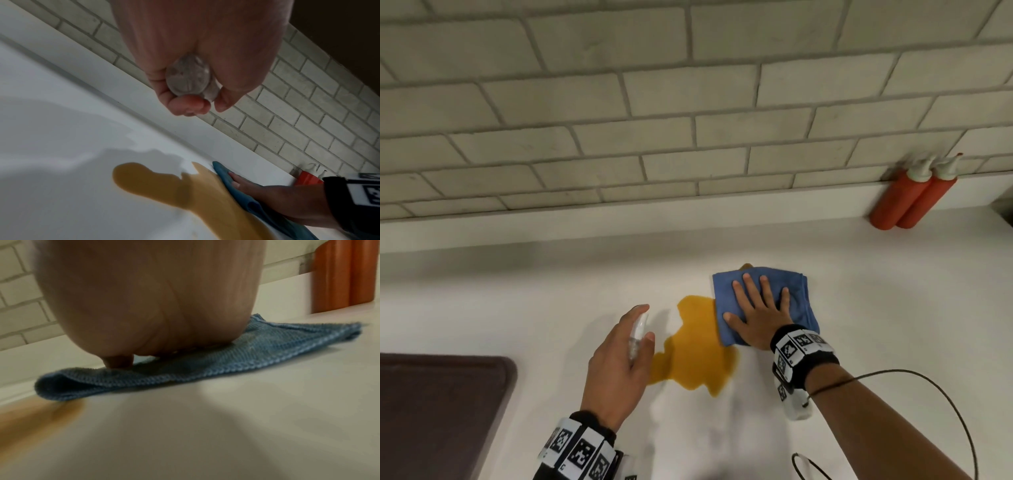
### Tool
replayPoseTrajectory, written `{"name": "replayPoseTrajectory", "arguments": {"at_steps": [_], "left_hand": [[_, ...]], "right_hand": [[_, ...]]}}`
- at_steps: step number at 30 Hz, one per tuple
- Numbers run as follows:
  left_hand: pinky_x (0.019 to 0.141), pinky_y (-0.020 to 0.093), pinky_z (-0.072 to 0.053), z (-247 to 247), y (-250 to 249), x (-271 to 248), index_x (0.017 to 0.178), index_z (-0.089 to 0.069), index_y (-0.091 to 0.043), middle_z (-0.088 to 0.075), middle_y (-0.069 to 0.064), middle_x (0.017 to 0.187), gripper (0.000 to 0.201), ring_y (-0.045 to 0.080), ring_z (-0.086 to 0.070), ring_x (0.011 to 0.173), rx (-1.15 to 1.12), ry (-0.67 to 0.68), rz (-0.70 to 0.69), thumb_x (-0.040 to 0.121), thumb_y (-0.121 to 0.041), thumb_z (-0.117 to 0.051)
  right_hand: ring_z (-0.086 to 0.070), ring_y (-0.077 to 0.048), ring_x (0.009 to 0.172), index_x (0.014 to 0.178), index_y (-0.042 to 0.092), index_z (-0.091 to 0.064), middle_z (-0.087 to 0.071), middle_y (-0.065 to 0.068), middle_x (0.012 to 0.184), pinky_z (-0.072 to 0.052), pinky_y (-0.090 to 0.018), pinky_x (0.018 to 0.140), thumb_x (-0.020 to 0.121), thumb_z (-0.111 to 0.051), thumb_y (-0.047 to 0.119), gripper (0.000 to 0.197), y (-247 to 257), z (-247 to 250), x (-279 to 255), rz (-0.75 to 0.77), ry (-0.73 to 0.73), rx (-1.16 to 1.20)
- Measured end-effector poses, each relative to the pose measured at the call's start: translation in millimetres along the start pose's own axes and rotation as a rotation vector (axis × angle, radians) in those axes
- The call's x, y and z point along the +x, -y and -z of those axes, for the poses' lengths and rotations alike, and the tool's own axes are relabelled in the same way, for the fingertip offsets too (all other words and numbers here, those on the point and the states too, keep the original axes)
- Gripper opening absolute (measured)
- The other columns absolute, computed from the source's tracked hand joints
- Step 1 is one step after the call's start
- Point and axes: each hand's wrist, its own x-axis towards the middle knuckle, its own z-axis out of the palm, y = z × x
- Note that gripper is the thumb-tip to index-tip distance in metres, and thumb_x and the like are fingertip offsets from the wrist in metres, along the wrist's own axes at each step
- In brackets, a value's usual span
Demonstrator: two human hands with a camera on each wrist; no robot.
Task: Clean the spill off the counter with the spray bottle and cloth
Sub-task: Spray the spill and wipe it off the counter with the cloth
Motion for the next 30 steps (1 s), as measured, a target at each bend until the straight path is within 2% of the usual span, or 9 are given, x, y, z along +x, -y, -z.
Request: {"name": "replayPoseTrajectory", "arguments": {"at_steps": [5,9,12,19,25,26,28,29,30], "left_hand": [[0.087,0.031,-0.053,6.3,5.5,-0.5,0.140,-0.047,-0.042,-0.066,-0.008,0.125,0.042,0.016,-0.065,0.103,-0.003,-0.007,0.007,0.099,-0.033,-0.055],[0.088,0.038,-0.055,7.8,11.5,1.3,0.137,-0.046,-0.047,-0.066,-0.010,0.125,0.042,0.016,-0.065,0.102,-0.023,-0.029,0.020,0.098,-0.034,-0.056],[0.090,0.039,-0.054,9.1,9.2,4.9,0.138,-0.045,-0.045,-0.064,-0.010,0.129,0.043,0.017,-0.064,0.105,-0.016,-0.021,0.018,0.098,-0.035,-0.056],[0.094,0.031,-0.044,7.4,-31.6,59.6,0.147,-0.037,-0.038,-0.054,-0.006,0.142,0.049,0.020,-0.059,0.117,0.059,0.099,-0.110,0.101,-0.028,-0.052],[0.089,0.041,-0.052,-36.6,-77.6,143.7,0.145,-0.040,-0.035,-0.069,0.005,0.118,0.046,0.028,-0.066,0.102,0.249,0.197,-0.304,0.100,-0.033,-0.047],[0.085,0.040,-0.052,-44.5,-83.8,153.1,0.144,-0.039,-0.034,-0.070,0.004,0.111,0.045,0.029,-0.066,0.099,0.277,0.209,-0.310,0.100,-0.033,-0.046],[0.080,0.040,-0.051,-58.0,-91.8,165.5,0.142,-0.039,-0.032,-0.070,0.005,0.101,0.042,0.032,-0.066,0.092,0.309,0.227,-0.311,0.100,-0.032,-0.045],[0.079,0.040,-0.051,-63.5,-93.5,168.9,0.139,-0.040,-0.031,-0.070,0.006,0.098,0.039,0.034,-0.066,0.091,0.325,0.236,-0.308,0.100,-0.031,-0.044],[0.077,0.041,-0.050,-67.8,-93.7,170.9,0.136,-0.040,-0.029,-0.069,0.007,0.096,0.036,0.036,-0.066,0.090,0.342,0.242,-0.302,0.100,-0.031,-0.044]], "right_hand": [[0.021,-0.032,0.150,0.155,0.027,0.017,0.025,0.000,0.163,0.012,-0.067,0.112,0.049,0.039,0.078,0.120,31.5,-0.8,12.6,0.066,0.011,-0.035],[0.024,-0.030,0.149,0.156,0.028,0.016,0.025,0.002,0.163,0.018,-0.063,0.112,0.063,0.025,0.074,0.104,55.0,-15.3,-5.4,0.169,-0.008,-0.051],[0.021,-0.029,0.150,0.157,0.030,0.010,0.020,0.005,0.164,0.021,-0.058,0.111,0.065,0.026,0.076,0.104,54.6,-25.7,-20.2,0.208,-0.053,-0.041],[0.015,-0.027,0.152,0.157,0.033,0.004,0.014,0.006,0.165,0.019,-0.055,0.112,0.066,0.021,0.081,0.105,35.1,-27.8,-31.5,0.172,-0.102,0.009],[0.029,-0.020,0.143,0.158,0.031,0.004,0.021,0.009,0.160,0.018,-0.054,0.114,0.076,0.004,0.074,0.092,34.4,-24.0,-37.6,0.149,-0.098,0.038],[0.023,-0.022,0.145,0.159,0.030,-0.002,0.015,0.009,0.161,0.017,-0.054,0.115,0.079,0.003,0.074,0.090,34.9,-24.4,-38.1,0.147,-0.116,0.050],[-0.016,-0.028,0.150,0.154,0.028,-0.031,-0.020,0.004,0.163,-0.001,-0.055,0.117,0.092,-0.005,0.071,0.080,35.7,-22.7,-41.3,0.112,-0.041,0.044],[-0.037,-0.028,0.143,0.148,0.028,-0.044,-0.038,0.003,0.157,-0.012,-0.055,0.112,0.095,-0.015,0.070,0.073,33.9,-25.9,-40.2,0.090,-0.033,0.036],[-0.049,-0.027,0.136,0.142,0.029,-0.052,-0.049,0.003,0.150,-0.019,-0.055,0.107,0.093,-0.025,0.070,0.069,32.5,-27.2,-39.6,0.074,-0.030,0.032]]}}
